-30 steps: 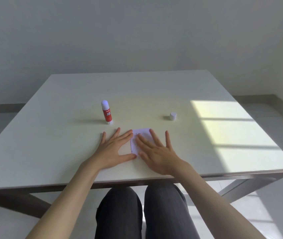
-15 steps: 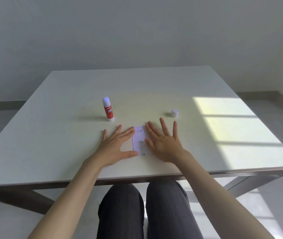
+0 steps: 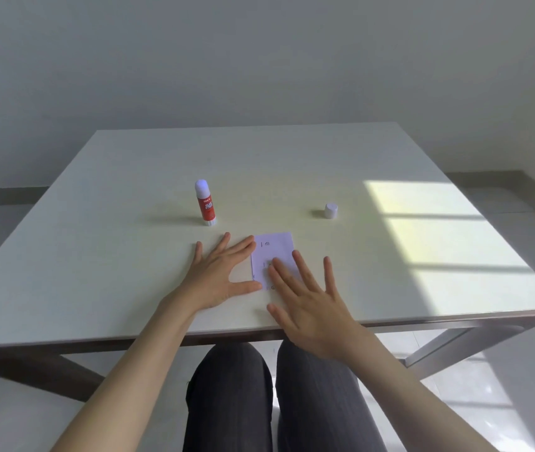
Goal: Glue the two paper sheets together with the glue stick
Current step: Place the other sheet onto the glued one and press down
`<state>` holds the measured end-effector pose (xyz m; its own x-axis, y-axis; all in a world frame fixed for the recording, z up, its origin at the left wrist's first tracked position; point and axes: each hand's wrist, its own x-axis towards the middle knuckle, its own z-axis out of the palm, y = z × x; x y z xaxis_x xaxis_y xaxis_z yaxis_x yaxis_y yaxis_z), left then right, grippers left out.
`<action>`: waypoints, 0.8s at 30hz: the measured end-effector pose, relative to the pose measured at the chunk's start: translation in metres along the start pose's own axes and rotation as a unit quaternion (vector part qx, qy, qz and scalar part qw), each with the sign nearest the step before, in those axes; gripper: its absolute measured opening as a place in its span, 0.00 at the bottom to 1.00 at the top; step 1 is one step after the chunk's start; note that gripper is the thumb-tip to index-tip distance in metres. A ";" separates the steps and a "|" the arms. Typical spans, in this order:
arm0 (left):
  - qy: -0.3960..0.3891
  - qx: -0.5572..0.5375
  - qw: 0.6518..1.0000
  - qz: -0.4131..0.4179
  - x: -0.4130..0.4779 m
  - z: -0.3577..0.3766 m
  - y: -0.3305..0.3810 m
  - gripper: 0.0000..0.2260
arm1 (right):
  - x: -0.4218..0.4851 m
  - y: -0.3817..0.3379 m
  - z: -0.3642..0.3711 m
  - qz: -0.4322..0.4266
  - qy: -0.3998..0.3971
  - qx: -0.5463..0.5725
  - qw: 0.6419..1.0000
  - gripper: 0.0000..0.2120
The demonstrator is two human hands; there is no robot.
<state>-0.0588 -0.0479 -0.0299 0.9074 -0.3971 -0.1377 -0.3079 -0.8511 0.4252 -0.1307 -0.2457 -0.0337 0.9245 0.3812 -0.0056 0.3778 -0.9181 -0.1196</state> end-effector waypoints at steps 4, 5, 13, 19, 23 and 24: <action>-0.001 0.003 1.000 0.003 0.000 0.000 0.000 0.36 | -0.023 0.006 -0.004 0.027 -0.009 -0.009 1.000 0.29; -0.001 0.002 1.000 0.004 0.000 0.000 0.000 0.36 | -0.028 0.005 -0.005 0.030 -0.012 -0.012 0.999 0.29; 0.002 -0.005 1.000 0.004 -0.003 0.000 0.001 0.36 | -0.007 -0.006 -0.021 0.002 -0.020 0.036 0.999 0.32; 0.004 0.004 1.000 0.006 -0.001 0.002 -0.005 0.36 | 0.038 0.019 -0.017 0.065 -0.054 0.010 0.996 0.31; 0.008 0.005 1.000 0.008 0.001 0.005 -0.005 0.36 | 0.039 0.006 -0.008 0.031 -0.011 0.006 0.999 0.38; 0.008 0.002 1.000 0.007 0.001 0.004 -0.004 0.36 | 0.036 -0.005 -0.003 -0.002 -0.009 0.022 1.000 0.41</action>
<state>-0.0578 -0.0464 -0.0355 0.9075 -0.4035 -0.1172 -0.3216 -0.8466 0.4241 -0.0991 -0.2279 -0.0306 0.9215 0.3878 -0.0219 0.3794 -0.9107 -0.1632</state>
